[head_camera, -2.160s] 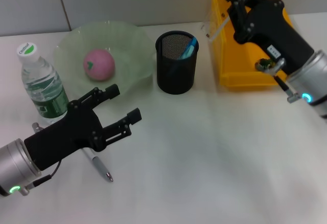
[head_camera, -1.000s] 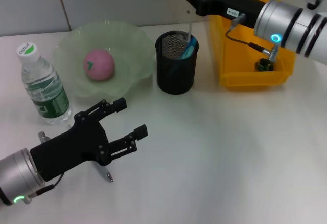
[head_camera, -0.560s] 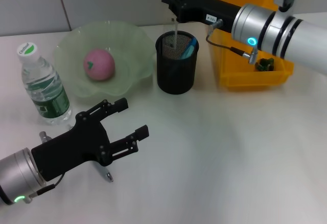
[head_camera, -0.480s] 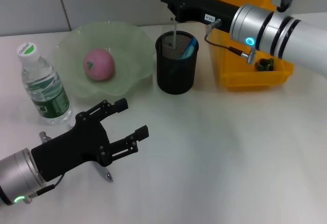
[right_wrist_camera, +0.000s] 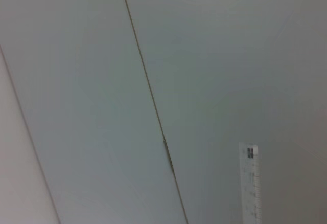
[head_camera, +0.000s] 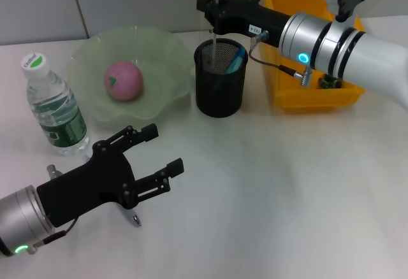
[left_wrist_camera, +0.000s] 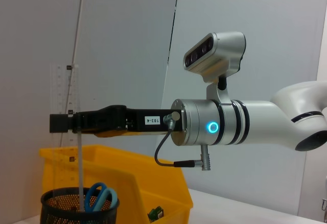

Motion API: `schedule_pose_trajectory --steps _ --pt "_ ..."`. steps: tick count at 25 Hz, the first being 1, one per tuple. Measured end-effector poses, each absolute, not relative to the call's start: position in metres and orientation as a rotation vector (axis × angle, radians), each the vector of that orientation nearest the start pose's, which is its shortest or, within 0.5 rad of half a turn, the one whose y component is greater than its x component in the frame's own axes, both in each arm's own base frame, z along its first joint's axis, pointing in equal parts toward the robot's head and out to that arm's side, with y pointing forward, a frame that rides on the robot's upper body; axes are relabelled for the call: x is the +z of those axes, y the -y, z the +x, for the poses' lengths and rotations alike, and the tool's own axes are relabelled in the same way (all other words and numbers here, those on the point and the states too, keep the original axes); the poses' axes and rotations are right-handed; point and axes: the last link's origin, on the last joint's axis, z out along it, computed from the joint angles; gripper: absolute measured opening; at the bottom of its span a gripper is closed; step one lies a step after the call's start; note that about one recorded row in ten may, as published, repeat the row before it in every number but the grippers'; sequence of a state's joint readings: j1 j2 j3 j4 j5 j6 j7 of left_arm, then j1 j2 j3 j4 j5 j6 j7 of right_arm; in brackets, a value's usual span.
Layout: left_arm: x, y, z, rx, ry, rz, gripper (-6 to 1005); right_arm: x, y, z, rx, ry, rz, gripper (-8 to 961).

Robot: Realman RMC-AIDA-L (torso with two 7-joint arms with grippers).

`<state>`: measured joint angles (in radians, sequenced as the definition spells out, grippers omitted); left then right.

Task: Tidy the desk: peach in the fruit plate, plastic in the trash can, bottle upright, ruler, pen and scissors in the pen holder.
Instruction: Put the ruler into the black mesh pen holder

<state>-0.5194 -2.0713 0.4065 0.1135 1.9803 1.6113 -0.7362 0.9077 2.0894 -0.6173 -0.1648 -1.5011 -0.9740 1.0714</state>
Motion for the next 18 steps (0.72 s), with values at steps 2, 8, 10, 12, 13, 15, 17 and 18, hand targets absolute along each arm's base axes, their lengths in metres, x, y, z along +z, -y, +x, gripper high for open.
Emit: schedule_pose_trajectory --steps 2,8,10,12,13,15,17,18 --pt "-0.0554 -0.2765 -0.2663 -1.092 0.403 -2.537 815 -0.0492 -0.4407 0.1807 0.902 -0.707 -2.245 9" --pt "-0.0553 -0.2761 -0.2667 -1.088 0.399 -2.544 815 -0.0515 -0.4417 0.1846 0.869 -0.722 -2.234 9" --pt "-0.0557 -0.2756 -0.2667 -1.087 0.398 -2.549 815 -0.0523 -0.4415 0.1853 0.865 -0.724 -2.232 9" --pt "-0.0557 -0.2753 -0.2668 -1.087 0.398 -2.549 815 -0.0532 -0.4409 0.1859 0.865 -0.730 -2.230 10" --pt "-0.0557 -0.2752 -0.2669 -1.087 0.399 -2.549 815 -0.0535 -0.4407 0.1860 0.865 -0.732 -2.230 10" --pt "-0.0555 -0.2747 -0.2672 -1.088 0.400 -2.549 815 -0.0541 -0.4404 0.1862 0.864 -0.734 -2.232 10" --pt "-0.0554 -0.2745 -0.2674 -1.089 0.400 -2.549 815 -0.0546 -0.4401 0.1863 0.862 -0.735 -2.233 9" --pt "-0.0553 -0.2745 -0.2674 -1.089 0.400 -2.549 815 -0.0547 -0.4400 0.1864 0.861 -0.735 -2.234 9"
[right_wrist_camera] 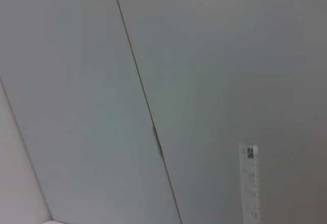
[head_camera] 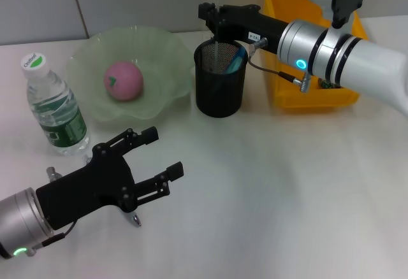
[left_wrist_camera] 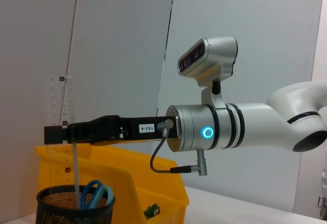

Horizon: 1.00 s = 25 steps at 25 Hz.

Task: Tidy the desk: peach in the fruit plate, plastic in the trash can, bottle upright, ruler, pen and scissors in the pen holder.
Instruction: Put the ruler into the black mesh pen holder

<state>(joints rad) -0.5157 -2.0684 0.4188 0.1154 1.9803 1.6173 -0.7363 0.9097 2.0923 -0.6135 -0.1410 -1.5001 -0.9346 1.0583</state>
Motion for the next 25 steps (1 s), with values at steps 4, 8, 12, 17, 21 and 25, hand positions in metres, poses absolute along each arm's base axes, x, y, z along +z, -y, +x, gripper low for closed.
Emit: schedule_pose_trajectory --steps 4,8,12,17,21,25 --pt "-0.055 -0.274 -0.268 -1.088 0.400 -2.548 815 -0.055 -0.440 0.188 0.848 -0.737 -2.233 26" --pt "-0.055 -0.274 -0.268 -1.089 0.399 -2.548 815 -0.055 -0.441 0.189 0.836 -0.741 -2.228 42" --pt "-0.054 -0.275 -0.268 -1.092 0.395 -2.546 815 -0.055 -0.442 0.190 0.824 -0.747 -2.222 59" --pt "-0.049 -0.276 -0.267 -1.106 0.380 -2.540 815 -0.055 -0.441 0.193 0.827 -0.755 -2.217 200" --pt "-0.049 -0.276 -0.267 -1.108 0.379 -2.538 814 -0.054 -0.437 0.199 0.841 -0.774 -2.204 379" --pt "-0.049 -0.277 -0.267 -1.108 0.379 -2.536 814 -0.052 -0.432 0.202 0.870 -0.776 -2.206 543"
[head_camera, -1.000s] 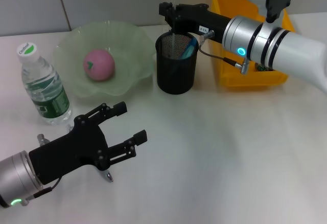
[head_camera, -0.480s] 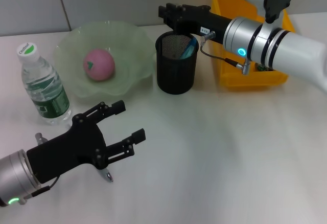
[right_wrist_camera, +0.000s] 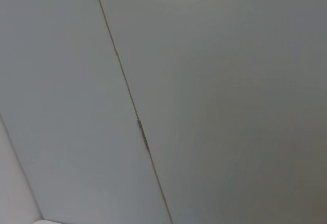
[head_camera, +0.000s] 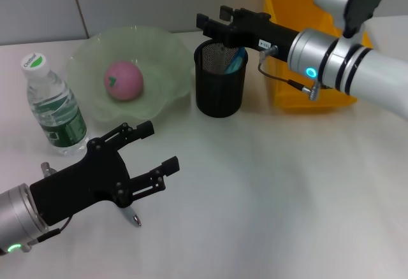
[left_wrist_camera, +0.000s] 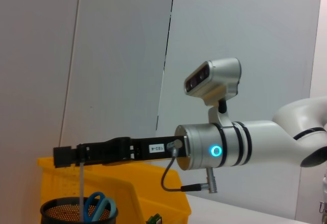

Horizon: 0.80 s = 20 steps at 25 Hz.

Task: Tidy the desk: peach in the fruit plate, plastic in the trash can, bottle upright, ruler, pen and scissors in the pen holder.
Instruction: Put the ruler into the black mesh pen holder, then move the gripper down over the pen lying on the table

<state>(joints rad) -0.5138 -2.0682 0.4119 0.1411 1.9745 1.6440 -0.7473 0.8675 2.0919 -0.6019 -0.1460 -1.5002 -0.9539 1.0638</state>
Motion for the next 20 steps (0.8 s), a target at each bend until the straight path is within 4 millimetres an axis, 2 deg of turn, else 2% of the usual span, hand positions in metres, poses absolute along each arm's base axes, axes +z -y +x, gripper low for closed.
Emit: schedule_pose_trajectory --steps 6,15,20 --pt "-0.050 -0.275 -0.269 -1.094 0.384 -2.530 814 -0.041 -0.430 0.205 0.945 -0.763 -2.171 711" --pt "-0.051 -0.272 -0.276 -1.060 0.414 -2.520 814 -0.037 -0.423 0.198 1.019 -0.698 -2.202 726" --pt "-0.052 -0.271 -0.278 -1.051 0.423 -2.516 814 -0.030 -0.410 0.206 1.079 -0.660 -2.199 726"
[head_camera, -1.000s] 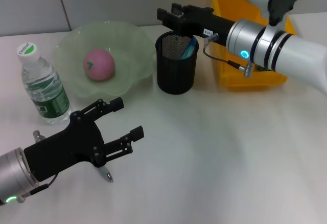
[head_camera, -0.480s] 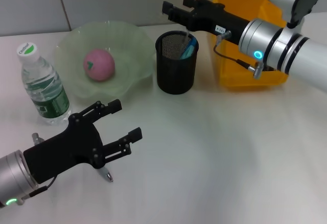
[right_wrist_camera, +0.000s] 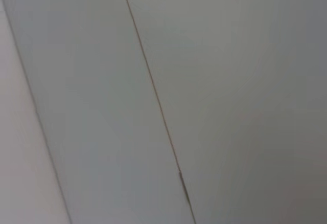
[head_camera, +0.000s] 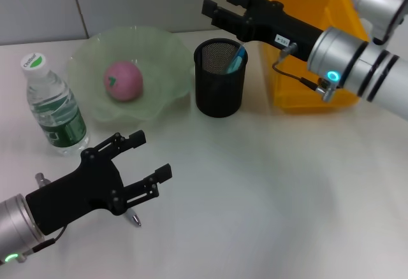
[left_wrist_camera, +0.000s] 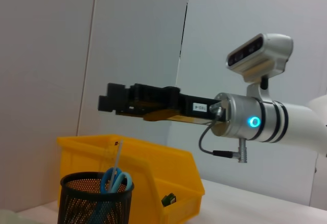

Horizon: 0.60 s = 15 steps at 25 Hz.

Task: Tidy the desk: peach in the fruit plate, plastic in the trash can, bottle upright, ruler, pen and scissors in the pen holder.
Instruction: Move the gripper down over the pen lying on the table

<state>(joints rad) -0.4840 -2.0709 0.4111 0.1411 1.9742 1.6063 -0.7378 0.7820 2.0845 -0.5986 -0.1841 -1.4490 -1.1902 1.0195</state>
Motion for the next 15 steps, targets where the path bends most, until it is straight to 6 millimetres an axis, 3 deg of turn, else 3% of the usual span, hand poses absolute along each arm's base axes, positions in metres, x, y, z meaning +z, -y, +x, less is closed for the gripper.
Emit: schedule_pose_trajectory --steps 15 --pt "-0.052 -0.269 -0.281 -1.046 0.432 -2.512 814 -0.017 -0.397 0.210 1.161 -0.588 -2.203 725"
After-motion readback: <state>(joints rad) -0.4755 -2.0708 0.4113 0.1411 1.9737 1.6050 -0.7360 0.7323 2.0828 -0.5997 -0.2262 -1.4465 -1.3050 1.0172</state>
